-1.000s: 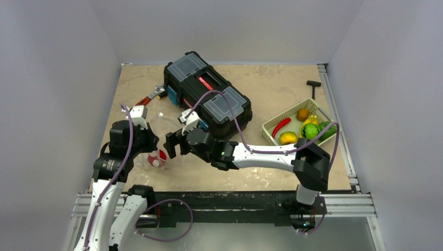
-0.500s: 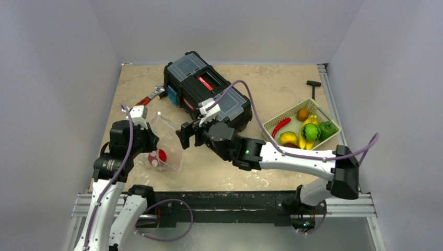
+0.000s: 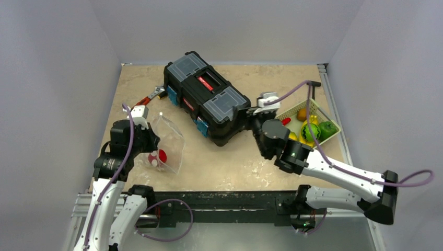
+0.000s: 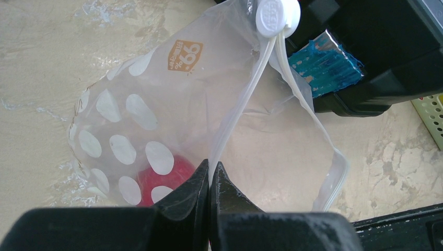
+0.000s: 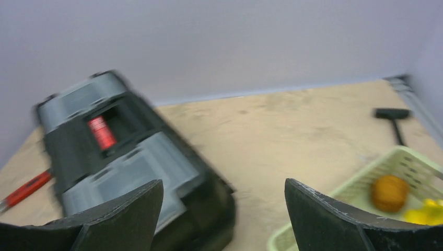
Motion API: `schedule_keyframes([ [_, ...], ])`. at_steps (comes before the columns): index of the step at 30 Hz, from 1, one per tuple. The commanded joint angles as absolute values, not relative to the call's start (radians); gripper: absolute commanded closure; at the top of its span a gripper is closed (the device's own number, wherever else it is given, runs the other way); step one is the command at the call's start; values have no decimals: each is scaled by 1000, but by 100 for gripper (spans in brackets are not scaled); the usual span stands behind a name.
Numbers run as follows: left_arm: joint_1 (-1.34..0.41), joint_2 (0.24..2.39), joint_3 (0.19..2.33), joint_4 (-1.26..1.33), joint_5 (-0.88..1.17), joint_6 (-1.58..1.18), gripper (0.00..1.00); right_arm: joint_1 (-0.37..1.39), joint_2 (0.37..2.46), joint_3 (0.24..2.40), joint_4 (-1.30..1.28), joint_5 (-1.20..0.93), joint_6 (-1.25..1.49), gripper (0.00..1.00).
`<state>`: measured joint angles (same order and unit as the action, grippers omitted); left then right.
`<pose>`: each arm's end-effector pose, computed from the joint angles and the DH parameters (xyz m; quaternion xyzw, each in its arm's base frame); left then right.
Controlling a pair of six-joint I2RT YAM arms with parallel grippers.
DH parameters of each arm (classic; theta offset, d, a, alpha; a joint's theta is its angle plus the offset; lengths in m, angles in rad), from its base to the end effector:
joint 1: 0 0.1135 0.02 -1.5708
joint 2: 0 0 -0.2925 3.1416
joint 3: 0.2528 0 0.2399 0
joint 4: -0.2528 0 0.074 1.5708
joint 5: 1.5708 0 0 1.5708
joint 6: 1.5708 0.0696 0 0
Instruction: Place the food in the zip-top bag and seal the zipper
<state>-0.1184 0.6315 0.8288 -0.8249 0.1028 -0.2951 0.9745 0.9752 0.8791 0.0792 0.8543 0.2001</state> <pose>0.1142 -0.0208 0.3064 -0.0552 0.8883 -0.1379 0.4347 0.1628 0.1464 0.3911 0.0239 0.7106 0.1077 0.6949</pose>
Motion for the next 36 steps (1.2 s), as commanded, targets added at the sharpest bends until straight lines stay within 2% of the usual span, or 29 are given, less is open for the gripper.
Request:
schedule_keyframes([
  [1,-121,638,853,-796,128,-295,100,808,872,812,-16,914,371,15],
  [5,-121,635,853,-794,125,-295,100,654,864,782,-147,927,545,20],
  [14,-121,647,853,-798,125,-293,100,312,987,737,-341,883,877,23],
  [16,-121,645,854,-799,127,-293,100,288,1013,738,-385,912,940,21],
  [20,-121,647,851,-796,127,-293,100,248,1077,741,-473,967,1040,2],
  [36,-121,640,853,-797,136,-293,100,118,1159,661,-333,859,1005,1],
])
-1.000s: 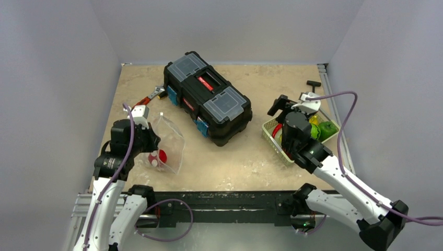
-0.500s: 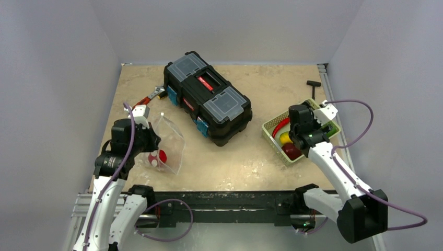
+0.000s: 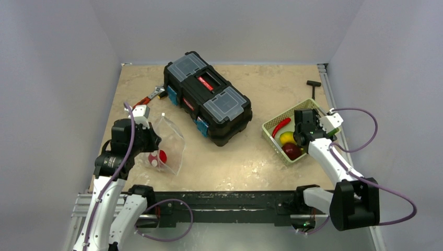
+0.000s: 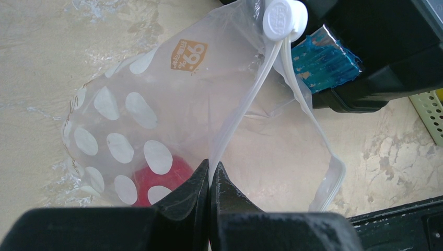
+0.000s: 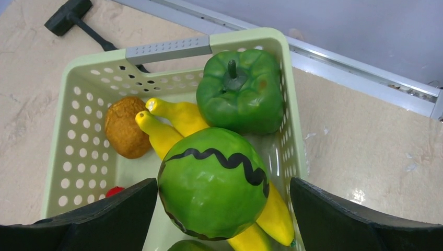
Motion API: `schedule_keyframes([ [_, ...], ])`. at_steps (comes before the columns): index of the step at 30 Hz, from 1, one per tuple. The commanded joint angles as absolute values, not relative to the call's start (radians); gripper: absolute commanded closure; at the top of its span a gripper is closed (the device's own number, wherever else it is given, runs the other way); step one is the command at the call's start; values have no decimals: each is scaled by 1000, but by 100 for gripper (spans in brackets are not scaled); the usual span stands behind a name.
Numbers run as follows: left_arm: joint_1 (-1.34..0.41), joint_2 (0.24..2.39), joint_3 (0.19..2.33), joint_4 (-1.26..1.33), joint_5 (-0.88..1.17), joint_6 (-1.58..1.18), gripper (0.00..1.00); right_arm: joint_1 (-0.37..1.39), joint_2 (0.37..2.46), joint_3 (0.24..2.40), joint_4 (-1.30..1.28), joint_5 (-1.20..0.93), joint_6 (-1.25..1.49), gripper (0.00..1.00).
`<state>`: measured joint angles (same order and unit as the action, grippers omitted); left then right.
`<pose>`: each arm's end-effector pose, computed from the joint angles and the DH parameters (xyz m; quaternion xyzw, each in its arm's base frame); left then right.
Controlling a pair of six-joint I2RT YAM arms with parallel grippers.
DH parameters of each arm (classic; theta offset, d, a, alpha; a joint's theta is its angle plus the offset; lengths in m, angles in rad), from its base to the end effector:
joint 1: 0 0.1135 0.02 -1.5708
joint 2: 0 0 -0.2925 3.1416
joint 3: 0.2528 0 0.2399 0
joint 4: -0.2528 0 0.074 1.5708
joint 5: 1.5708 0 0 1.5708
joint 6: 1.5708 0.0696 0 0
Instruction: Place the food in the zip-top bag and seal the zipper
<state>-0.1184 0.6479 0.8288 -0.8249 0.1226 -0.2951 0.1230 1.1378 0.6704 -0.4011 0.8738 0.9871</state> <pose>0.1170 -0.0225 0.3049 -0.0515 0.8918 -0.1452 0.4254 0.2133 -0.0274 0.2373 0.4884 0.7116 -0.1734 0.4743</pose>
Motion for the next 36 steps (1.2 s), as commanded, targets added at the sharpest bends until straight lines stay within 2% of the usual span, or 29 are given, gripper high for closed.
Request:
schedule_keyframes([
  [1,-121,639,853,-798,137,-292,100,118,1166,658,-318,848,1000,1],
  [9,-121,635,853,-796,138,-293,100,118,1193,656,-284,826,984,2],
  [17,-121,635,852,-796,138,-293,100,118,1172,644,-269,813,975,29],
  [21,-121,638,851,-795,137,-293,100,118,1157,648,-277,816,970,48],
  [26,-122,639,850,-793,137,-294,100,118,1113,655,-271,768,924,79],
  [29,-121,644,852,-795,140,-295,100,118,1060,649,-249,752,888,92],
  [33,-121,646,851,-792,138,-295,100,117,967,615,-158,616,809,96],
  [36,-121,651,852,-794,139,-295,100,117,896,590,-53,400,668,98],
])
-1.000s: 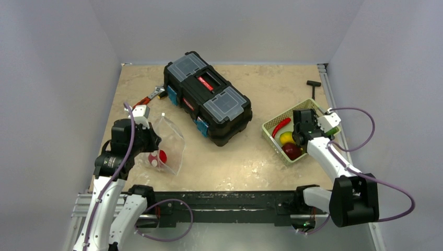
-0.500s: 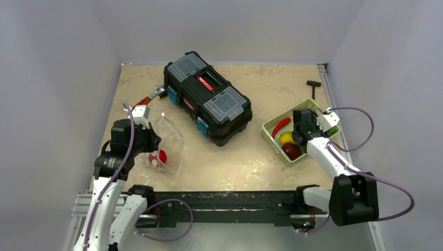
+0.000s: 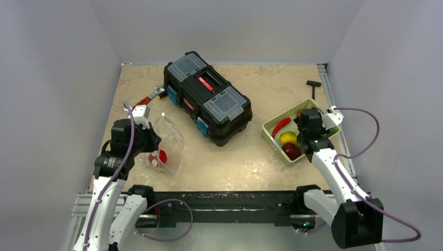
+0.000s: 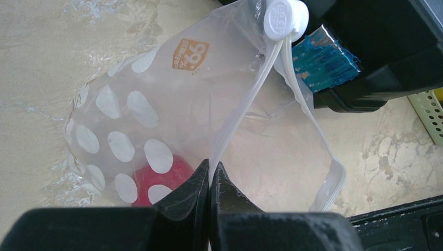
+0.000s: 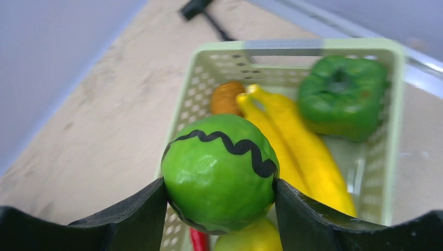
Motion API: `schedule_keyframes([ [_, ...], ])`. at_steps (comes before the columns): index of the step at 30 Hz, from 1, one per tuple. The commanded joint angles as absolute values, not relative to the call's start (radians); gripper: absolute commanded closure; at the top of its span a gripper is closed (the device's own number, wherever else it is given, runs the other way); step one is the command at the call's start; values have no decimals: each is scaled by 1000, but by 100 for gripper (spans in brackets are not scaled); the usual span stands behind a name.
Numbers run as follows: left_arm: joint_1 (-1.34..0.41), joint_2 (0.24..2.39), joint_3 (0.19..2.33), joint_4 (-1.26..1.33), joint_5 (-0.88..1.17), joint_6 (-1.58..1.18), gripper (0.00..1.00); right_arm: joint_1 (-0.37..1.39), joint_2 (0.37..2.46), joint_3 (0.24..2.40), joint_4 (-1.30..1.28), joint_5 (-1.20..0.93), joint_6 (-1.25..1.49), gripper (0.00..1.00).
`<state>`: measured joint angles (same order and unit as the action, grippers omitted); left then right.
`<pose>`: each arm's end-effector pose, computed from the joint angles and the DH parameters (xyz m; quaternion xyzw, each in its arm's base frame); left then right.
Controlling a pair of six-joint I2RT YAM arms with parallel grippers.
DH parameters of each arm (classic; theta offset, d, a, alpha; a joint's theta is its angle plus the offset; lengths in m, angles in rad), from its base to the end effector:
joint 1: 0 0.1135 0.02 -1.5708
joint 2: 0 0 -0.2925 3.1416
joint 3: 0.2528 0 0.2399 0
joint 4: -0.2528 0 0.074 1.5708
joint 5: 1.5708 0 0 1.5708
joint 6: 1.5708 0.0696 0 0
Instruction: Place the food in the zip-top bag and seal the zipper
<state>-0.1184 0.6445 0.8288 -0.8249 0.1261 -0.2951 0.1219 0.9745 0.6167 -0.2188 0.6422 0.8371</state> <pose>0.1163 -0.0227 0.3053 -0.0505 0.8910 -0.1470 0.4265 0.2066 -0.0167 0.2596 0.4329 0.7286 -0.0374 0.5295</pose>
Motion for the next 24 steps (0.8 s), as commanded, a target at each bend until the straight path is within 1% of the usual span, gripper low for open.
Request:
schedule_keyframes([
  [1,-121,652,851,-795,140,-294,100,118,876,576,-13,326,628,99],
  [7,-121,658,851,-793,140,-294,100,118,740,485,235,-28,538,100],
  [9,-121,659,851,-793,141,-295,100,118,714,453,351,-196,540,100],
  [13,-121,661,851,-793,143,-295,100,124,723,442,599,-508,629,100],
  [16,-122,661,851,-793,144,-295,100,178,757,487,715,-659,659,100],
  [18,-121,661,852,-792,144,-295,100,285,793,556,670,-688,601,100],
  [19,-121,660,853,-792,144,-295,100,382,815,599,619,-673,556,100],
  [22,-121,656,852,-793,142,-295,100,605,901,700,495,-581,418,100],
  [24,-121,652,852,-793,141,-295,100,725,964,738,476,-515,376,100],
])
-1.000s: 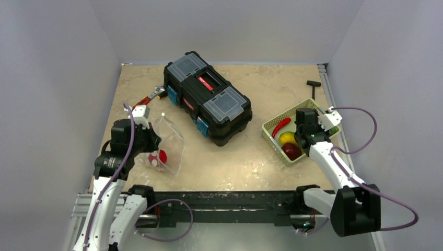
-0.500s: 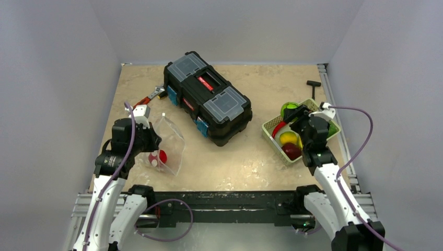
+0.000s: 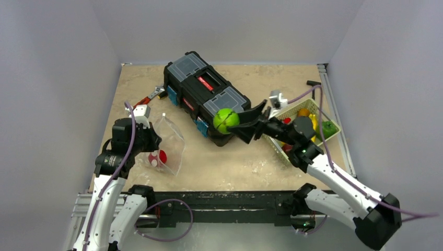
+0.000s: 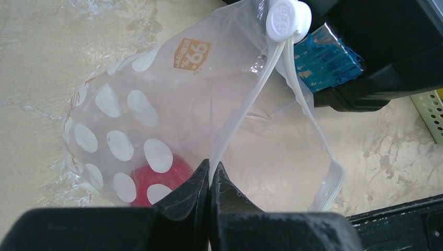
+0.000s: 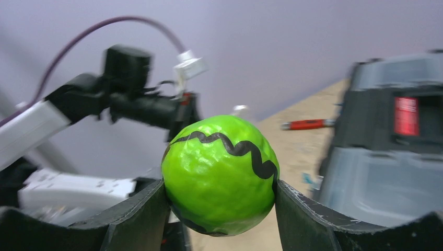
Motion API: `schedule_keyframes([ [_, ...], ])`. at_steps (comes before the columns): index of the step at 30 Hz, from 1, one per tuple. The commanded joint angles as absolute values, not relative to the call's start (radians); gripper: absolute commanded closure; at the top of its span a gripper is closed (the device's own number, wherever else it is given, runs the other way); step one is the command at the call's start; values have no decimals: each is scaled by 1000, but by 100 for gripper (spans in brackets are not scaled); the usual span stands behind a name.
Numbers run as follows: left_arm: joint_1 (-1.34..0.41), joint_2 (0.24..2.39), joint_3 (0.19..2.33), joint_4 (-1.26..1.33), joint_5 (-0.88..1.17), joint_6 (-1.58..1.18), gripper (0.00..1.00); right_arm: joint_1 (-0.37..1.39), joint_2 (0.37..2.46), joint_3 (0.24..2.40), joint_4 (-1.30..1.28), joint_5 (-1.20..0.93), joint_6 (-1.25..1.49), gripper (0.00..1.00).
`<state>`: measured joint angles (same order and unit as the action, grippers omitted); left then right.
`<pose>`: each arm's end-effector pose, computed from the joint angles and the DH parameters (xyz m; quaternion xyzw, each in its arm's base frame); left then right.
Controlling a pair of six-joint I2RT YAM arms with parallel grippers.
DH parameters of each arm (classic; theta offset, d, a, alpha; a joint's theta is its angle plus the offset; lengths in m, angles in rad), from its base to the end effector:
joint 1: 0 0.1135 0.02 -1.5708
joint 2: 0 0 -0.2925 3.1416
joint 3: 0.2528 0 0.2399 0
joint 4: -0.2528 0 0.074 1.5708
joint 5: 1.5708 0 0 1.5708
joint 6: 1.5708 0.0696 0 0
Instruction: Place the food in the zip-top bag and seal the zipper
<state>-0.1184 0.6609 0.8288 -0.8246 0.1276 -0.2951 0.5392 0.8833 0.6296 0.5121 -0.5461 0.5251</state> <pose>0.1195 -0.0231 0.3037 -0.0510 0.8945 -0.1464 0.4193 0.1559 0.1354 0.3734 -0.2178 0.5860 0.5289 0.5740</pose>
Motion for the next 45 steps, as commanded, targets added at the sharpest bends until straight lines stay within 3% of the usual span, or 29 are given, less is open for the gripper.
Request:
schedule_keyframes([
  [1,-121,652,851,-793,139,-295,100,769,993,749,479,-486,366,100],
  [9,-121,647,852,-795,138,-295,100,1117,1290,937,420,-91,270,100],
  [20,-121,641,850,-796,160,-292,100,1210,1597,1175,309,247,253,96],
  [22,-121,643,850,-796,166,-291,100,1210,1624,1210,284,267,250,89],
  [26,-121,641,850,-796,178,-290,100,1212,1652,1228,288,261,257,65],
  [45,-121,625,852,-805,181,-291,100,1225,1772,1402,115,262,239,2],
])
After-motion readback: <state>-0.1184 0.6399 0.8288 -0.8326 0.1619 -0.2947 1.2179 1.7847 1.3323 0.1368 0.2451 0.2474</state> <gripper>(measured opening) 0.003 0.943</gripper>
